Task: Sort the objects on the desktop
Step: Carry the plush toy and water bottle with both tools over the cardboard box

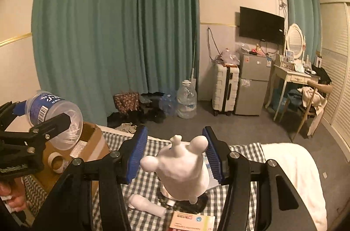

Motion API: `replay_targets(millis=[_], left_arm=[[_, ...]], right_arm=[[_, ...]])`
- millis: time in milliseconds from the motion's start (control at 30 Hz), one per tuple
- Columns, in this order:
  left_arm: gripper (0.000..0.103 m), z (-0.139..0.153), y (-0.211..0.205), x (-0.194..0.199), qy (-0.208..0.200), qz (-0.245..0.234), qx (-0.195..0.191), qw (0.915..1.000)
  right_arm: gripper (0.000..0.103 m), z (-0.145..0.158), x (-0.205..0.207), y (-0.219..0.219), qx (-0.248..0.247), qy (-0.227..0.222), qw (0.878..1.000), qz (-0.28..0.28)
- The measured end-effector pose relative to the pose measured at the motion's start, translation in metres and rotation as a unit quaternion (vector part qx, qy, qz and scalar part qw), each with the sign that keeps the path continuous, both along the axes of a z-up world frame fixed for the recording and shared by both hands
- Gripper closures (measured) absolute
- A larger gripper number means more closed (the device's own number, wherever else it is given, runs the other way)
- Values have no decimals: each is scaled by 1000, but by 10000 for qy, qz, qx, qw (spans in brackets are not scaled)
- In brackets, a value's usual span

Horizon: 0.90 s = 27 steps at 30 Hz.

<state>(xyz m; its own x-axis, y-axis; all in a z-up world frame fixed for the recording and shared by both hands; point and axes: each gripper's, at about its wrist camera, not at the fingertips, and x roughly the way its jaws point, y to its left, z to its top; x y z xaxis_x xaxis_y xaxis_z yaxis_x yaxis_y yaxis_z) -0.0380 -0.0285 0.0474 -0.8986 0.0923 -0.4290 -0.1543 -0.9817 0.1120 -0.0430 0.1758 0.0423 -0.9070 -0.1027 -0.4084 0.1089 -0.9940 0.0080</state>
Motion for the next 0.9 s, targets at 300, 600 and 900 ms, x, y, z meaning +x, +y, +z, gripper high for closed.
replay_targets(millis=[300, 600, 900], left_arm=[[10, 3, -46, 11, 42, 212, 83, 9997], [10, -3, -87, 8, -41, 596, 146, 9981], [10, -14, -119, 7, -138, 915, 166, 9956]], right_arm=[[51, 15, 13, -47, -30, 233, 9988, 420], [51, 13, 11, -93, 35, 287, 9961, 828], [51, 7, 1, -131, 68, 254, 9932, 1135]])
